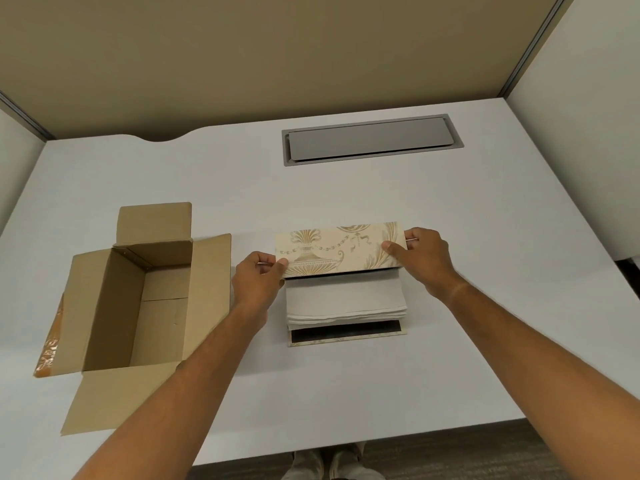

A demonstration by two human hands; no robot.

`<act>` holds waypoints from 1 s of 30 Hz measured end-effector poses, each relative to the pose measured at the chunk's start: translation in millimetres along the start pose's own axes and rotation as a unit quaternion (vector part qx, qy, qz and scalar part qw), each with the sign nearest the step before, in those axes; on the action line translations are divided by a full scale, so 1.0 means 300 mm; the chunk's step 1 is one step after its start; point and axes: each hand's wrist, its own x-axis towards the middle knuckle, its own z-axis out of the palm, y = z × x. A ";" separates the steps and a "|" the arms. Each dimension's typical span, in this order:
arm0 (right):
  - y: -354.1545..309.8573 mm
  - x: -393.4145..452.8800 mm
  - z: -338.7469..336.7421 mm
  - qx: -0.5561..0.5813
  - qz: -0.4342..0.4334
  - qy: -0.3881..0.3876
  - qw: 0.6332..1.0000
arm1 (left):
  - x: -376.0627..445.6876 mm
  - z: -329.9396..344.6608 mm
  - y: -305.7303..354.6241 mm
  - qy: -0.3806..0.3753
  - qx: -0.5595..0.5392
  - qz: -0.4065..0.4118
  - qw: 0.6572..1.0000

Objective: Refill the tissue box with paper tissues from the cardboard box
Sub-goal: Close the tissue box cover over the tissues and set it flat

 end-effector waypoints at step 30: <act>-0.016 0.034 0.006 -0.043 0.016 0.014 0.999 | -0.229 -0.023 -0.157 -0.078 0.094 -0.079 0.989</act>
